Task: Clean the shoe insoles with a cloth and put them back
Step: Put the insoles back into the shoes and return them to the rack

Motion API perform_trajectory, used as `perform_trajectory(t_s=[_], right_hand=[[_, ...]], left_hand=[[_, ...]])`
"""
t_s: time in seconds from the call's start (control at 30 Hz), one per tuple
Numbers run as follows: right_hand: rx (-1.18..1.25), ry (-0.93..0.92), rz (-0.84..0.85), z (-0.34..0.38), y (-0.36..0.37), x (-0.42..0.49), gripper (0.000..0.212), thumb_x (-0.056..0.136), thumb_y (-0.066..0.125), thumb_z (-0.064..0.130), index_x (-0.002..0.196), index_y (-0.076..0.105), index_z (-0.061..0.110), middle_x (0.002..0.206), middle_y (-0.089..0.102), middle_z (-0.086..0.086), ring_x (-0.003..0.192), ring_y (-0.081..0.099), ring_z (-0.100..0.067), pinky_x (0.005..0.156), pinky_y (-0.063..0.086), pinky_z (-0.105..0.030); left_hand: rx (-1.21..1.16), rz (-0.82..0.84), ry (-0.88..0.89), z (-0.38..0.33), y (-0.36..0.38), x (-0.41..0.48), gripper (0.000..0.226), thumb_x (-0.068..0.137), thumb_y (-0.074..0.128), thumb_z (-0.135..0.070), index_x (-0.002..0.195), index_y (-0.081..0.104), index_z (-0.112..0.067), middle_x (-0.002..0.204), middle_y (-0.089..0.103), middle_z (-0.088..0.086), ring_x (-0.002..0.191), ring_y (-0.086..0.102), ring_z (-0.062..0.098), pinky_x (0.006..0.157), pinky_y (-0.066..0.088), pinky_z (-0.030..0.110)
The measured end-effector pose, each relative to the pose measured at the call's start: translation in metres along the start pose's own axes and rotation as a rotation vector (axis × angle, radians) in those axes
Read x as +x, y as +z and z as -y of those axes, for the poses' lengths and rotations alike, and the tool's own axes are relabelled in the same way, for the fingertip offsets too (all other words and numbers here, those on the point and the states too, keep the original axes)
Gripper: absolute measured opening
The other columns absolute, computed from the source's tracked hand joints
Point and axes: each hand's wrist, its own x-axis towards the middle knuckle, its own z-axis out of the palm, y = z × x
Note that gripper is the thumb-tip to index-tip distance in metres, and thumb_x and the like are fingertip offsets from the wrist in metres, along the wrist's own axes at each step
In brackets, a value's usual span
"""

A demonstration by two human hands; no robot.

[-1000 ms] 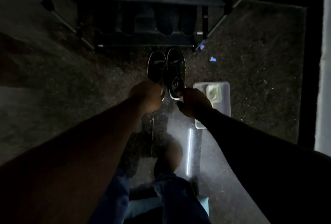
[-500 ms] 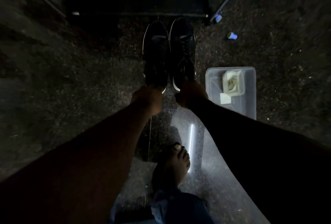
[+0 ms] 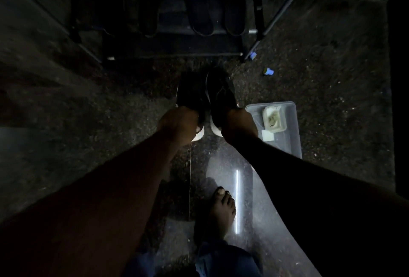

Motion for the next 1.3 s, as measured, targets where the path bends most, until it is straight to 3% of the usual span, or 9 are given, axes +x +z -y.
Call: perform_trajectory(t_s=[0.23,0.37,0.63,0.83,1.07,1.3], right_hand=[[-0.014,-0.014,-0.026,0.027,-0.104,-0.097,0.033,0.093,0.063,0.015,0.126,0.063,0.015,0.116,0.068,-0.014,0.109,0.067,-0.035,0.080,0.055,-0.038],[-0.019,-0.028,-0.043,0.047,-0.189,-0.173,0.028,0.091,0.064,0.014,0.120,0.062,0.018,0.108,0.069,-0.013,0.101,0.070,-0.035,0.069,0.051,-0.034],[-0.026,-0.033,-0.133,0.089,-0.349,-0.301,0.030,0.095,0.063,0.017,0.125,0.064,0.014,0.116,0.069,-0.016,0.107,0.068,-0.035,0.074,0.047,-0.032],[-0.100,-0.083,-0.232,0.126,-0.425,-0.357,0.033,0.088,0.062,0.017,0.122,0.061,0.016,0.113,0.070,-0.015,0.101,0.070,-0.038,0.077,0.055,-0.038],[-0.103,-0.140,-0.290,0.141,-0.474,-0.324,0.039,0.087,0.065,0.019,0.125,0.059,0.015,0.119,0.067,-0.017,0.104,0.068,-0.042,0.081,0.057,-0.042],[-0.139,-0.263,-0.343,0.136,-0.491,-0.215,0.038,0.087,0.066,0.016,0.124,0.060,0.013,0.117,0.069,-0.018,0.104,0.069,-0.040,0.080,0.056,-0.041]], left_hand=[[0.005,0.032,0.042,-0.022,-0.116,-0.081,0.032,0.094,0.068,-0.035,0.118,0.069,-0.013,0.123,0.069,0.013,0.115,0.065,0.034,0.095,0.053,0.040],[0.017,-0.031,0.077,-0.046,-0.199,-0.155,0.030,0.092,0.069,-0.036,0.116,0.070,-0.018,0.119,0.069,0.012,0.111,0.065,0.035,0.090,0.052,0.040],[0.166,-0.135,0.187,-0.087,-0.369,-0.270,0.030,0.093,0.067,-0.032,0.119,0.069,-0.018,0.122,0.069,0.011,0.115,0.064,0.034,0.089,0.048,0.034],[0.224,-0.271,0.231,-0.092,-0.452,-0.319,0.023,0.089,0.066,-0.034,0.108,0.065,-0.021,0.114,0.070,0.008,0.107,0.066,0.036,0.086,0.055,0.040],[0.245,-0.392,0.214,-0.099,-0.489,-0.293,0.022,0.098,0.059,-0.037,0.114,0.062,-0.022,0.117,0.069,0.004,0.107,0.066,0.033,0.085,0.053,0.039],[0.285,-0.423,0.077,-0.112,-0.494,-0.208,0.026,0.097,0.060,-0.031,0.122,0.061,-0.022,0.121,0.069,0.005,0.108,0.068,0.033,0.081,0.053,0.039]])
